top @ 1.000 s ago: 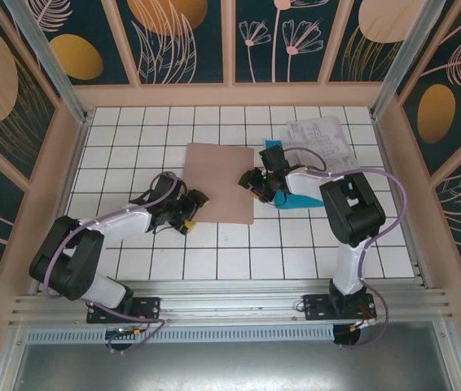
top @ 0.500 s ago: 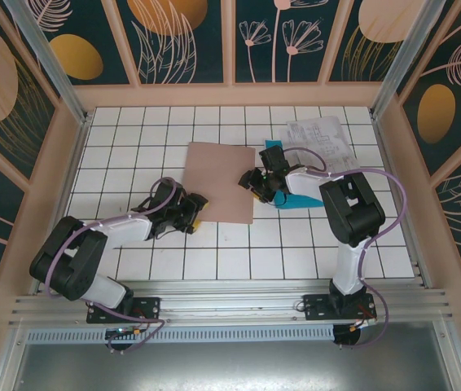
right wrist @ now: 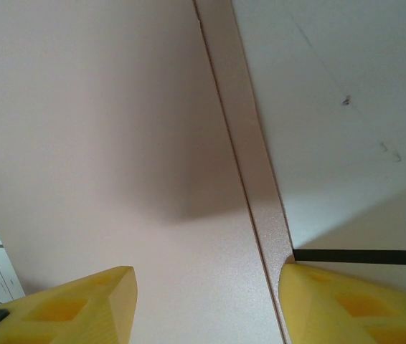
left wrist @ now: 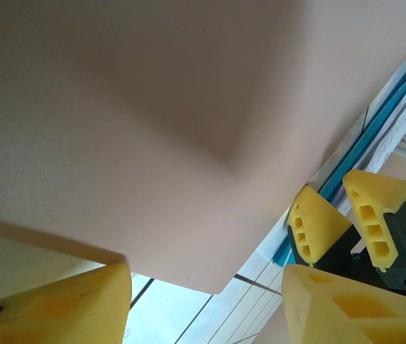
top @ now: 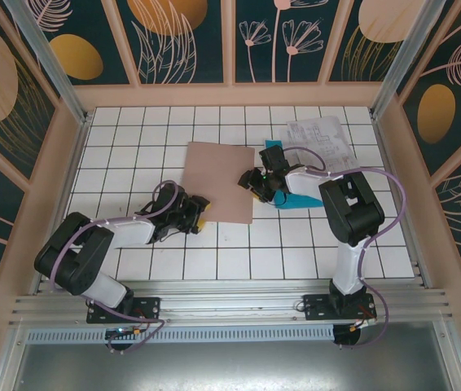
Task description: Put the files into the folder
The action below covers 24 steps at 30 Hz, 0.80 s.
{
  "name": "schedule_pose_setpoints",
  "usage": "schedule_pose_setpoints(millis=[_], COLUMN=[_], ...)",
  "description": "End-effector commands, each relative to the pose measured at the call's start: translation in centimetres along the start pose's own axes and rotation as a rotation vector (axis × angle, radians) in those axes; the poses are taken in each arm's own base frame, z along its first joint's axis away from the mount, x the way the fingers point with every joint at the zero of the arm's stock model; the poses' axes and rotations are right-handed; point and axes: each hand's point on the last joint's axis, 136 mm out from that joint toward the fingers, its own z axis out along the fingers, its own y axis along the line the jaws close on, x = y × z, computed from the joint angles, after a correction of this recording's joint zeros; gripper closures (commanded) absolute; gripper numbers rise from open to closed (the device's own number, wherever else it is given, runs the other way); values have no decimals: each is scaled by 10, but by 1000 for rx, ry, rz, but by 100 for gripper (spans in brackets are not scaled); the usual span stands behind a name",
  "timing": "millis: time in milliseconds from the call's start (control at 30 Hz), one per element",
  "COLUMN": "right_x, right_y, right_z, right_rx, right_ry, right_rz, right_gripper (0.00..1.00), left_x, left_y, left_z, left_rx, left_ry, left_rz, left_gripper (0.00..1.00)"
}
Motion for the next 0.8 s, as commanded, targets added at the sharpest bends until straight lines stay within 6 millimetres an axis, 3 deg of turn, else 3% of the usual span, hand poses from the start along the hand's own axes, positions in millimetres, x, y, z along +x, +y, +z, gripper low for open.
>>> schedule_pose_setpoints(millis=[0,200,600,767], right_x=[12,13,13,12], right_y=[-30,-32,-33,-33], right_z=[15,15,15,14], right_rx=[87,96,103,103], right_ry=[58,59,63,63], right_rz=[18,22,21,20], right_gripper=[43,43,43,43], left_x=[0,-5,-13,-15], left_y=[0,4,15,24], left_z=[-1,-12,-14,-13], left_rx=[3,-21,-67,-82], left_ry=[-18,-66,-112,-122], left_rz=[-26,-34,-59,-72], left_gripper=[40,37,36,29])
